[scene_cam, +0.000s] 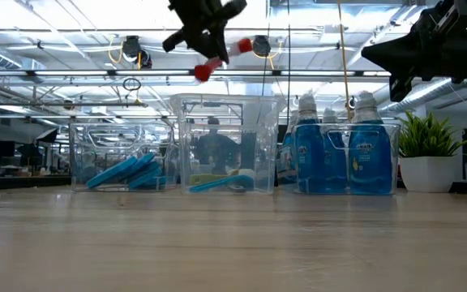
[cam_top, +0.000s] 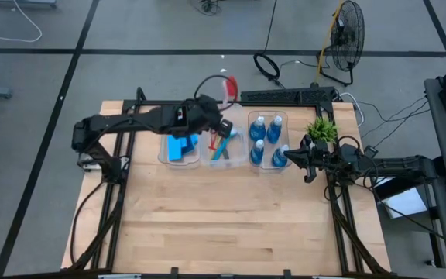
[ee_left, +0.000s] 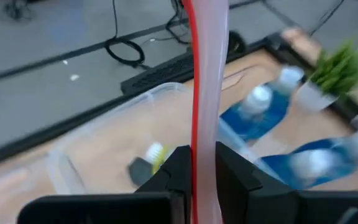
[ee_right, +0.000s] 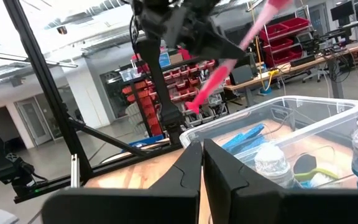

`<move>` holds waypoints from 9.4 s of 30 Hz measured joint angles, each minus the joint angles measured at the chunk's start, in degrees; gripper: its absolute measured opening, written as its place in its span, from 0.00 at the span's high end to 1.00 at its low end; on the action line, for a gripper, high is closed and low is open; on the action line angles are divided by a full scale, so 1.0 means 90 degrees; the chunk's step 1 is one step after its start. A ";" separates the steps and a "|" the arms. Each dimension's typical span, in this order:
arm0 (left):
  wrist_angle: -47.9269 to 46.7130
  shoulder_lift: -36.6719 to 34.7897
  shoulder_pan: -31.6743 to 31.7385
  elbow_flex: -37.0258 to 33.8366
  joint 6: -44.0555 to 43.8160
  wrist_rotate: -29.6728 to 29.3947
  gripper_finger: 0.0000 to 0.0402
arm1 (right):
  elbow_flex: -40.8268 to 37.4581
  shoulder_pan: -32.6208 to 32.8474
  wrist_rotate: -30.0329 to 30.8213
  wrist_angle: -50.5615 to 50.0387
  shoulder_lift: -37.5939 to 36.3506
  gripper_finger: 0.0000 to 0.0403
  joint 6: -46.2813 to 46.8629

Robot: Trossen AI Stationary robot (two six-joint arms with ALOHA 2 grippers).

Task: Pick & Place Kitchen Sink Supplies
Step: Put the orange dishwashing brush into the white bin, then return to home position

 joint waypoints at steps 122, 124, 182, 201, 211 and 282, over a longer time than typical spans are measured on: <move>0.0486 -0.2039 -0.1649 -0.1253 0.2628 -0.0981 0.43 | -0.0005 -0.0002 -0.0024 0.0055 0.0001 0.99 0.0034; 0.0472 -0.2112 -0.1707 -0.1253 0.2724 -0.0978 0.43 | -0.0005 -0.0002 -0.0043 0.0095 -0.0001 0.99 -0.0038; 0.3689 -1.0284 -0.2631 -0.9242 0.3156 -0.0511 0.43 | 0.0000 -0.0002 -0.1476 0.0905 -0.0004 0.99 -0.0245; 0.2824 -1.0464 -0.2631 -0.9452 0.2944 -0.0245 0.43 | 0.0002 -0.0002 -0.1506 -0.1066 -0.0157 0.99 0.0362; 0.2725 -1.0464 -0.2631 -0.9452 0.2928 -0.0414 0.43 | 0.0000 -0.0002 -0.1508 -0.1384 -0.0157 0.99 0.0129; 0.2733 -1.0464 -0.2631 -0.9445 0.2787 -0.0417 0.43 | 0.0000 -0.0002 -0.1506 -0.1408 -0.0157 0.99 0.0192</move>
